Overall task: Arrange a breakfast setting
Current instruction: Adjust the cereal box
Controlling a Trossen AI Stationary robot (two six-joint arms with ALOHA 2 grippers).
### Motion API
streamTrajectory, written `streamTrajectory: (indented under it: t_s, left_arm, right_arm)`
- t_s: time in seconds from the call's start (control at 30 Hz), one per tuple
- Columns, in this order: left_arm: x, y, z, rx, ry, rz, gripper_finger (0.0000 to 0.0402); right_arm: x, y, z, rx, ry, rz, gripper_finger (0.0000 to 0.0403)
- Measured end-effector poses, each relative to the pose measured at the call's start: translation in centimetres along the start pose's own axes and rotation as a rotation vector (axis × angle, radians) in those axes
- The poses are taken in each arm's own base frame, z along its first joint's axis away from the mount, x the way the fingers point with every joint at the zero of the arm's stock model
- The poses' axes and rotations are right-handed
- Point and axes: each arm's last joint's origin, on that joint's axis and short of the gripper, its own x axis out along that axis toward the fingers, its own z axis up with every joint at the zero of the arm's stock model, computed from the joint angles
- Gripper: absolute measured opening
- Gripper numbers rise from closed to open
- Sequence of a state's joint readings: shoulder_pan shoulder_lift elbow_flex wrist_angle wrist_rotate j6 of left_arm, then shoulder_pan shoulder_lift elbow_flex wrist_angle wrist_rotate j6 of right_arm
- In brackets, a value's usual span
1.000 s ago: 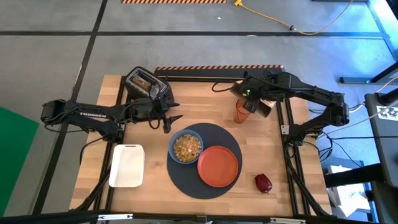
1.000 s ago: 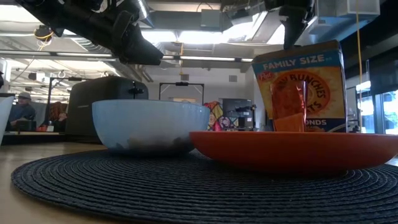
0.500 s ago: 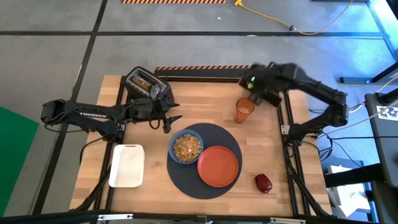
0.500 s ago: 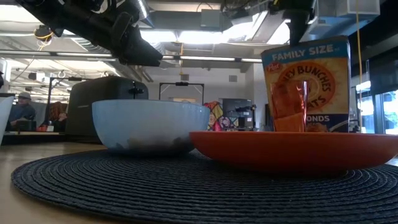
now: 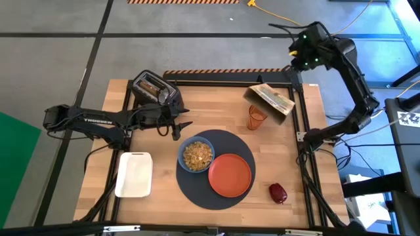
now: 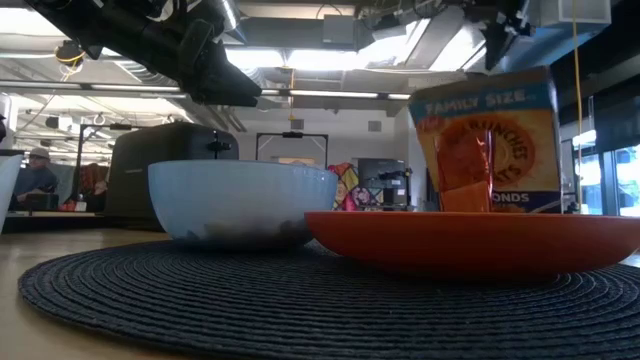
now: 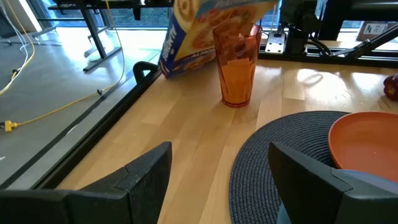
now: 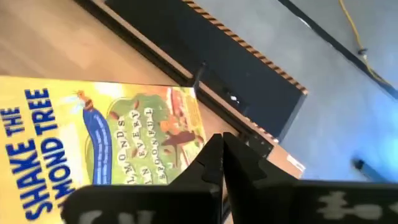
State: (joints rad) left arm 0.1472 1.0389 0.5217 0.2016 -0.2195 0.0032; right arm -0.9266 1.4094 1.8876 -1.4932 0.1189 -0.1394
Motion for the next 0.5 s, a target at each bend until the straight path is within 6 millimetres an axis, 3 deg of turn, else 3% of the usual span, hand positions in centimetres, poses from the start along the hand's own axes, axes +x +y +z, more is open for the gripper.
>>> streamTrajectory:
  t_s: [0.17,0.3,0.5]
  left_arm:
    - [0.0,0.0,0.0,0.006,0.0,0.0,0.0262]
    - [0.0,0.0,0.0,0.007,0.0,0.0,0.0262]
    - [0.0,0.0,-0.1,-0.003,0.012,0.0,0.0262]
  right_arm:
    - [-0.8,0.6,0.0,-0.024,-0.075,0.147,0.0011]
    - [-2.0,3.5,-0.2,-0.149,-0.122,0.247,0.0042]
    - [-3.2,9.0,-1.3,-0.267,-0.126,0.125,0.0116]
